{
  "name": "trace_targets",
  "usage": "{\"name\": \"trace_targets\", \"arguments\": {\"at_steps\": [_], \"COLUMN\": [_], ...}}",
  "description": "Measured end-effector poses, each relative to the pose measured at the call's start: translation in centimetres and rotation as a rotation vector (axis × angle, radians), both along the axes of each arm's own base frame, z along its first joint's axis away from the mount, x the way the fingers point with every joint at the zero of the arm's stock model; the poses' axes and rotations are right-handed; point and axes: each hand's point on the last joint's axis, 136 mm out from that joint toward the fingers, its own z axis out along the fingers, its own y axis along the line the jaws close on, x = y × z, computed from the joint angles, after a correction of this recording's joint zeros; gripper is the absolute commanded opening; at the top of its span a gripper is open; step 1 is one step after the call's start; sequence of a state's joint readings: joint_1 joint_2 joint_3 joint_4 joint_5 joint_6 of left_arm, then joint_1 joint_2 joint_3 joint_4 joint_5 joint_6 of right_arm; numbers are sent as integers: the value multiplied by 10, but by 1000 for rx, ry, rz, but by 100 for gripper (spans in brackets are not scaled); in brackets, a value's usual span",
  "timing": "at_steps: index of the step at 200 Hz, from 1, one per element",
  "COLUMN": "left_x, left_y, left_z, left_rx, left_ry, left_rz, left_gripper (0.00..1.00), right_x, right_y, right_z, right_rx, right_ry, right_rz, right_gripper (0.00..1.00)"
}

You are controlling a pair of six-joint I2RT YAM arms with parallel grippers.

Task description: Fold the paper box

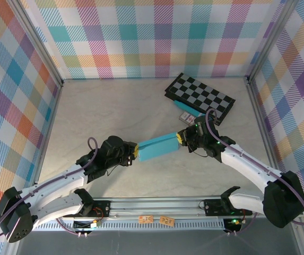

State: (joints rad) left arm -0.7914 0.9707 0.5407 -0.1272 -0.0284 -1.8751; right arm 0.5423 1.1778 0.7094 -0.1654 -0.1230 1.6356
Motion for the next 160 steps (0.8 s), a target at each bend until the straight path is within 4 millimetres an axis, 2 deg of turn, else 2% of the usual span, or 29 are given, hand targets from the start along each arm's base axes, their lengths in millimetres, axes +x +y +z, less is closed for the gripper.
{"name": "trace_targets", "arguments": {"at_steps": [117,160], "left_x": [-3,-9], "left_y": [-1,2], "left_z": [-5,-2], "left_rx": [76,69], "left_ry": [2,-9], "left_rz": [-65,-85], "left_gripper": [23,35], "right_x": [0,-1], "right_y": [0,0], "right_z": [-2,-1], "right_rx": [-5,-5], "right_ry": [10,8], "right_rz": [0,4], "right_gripper": [10,10]}}
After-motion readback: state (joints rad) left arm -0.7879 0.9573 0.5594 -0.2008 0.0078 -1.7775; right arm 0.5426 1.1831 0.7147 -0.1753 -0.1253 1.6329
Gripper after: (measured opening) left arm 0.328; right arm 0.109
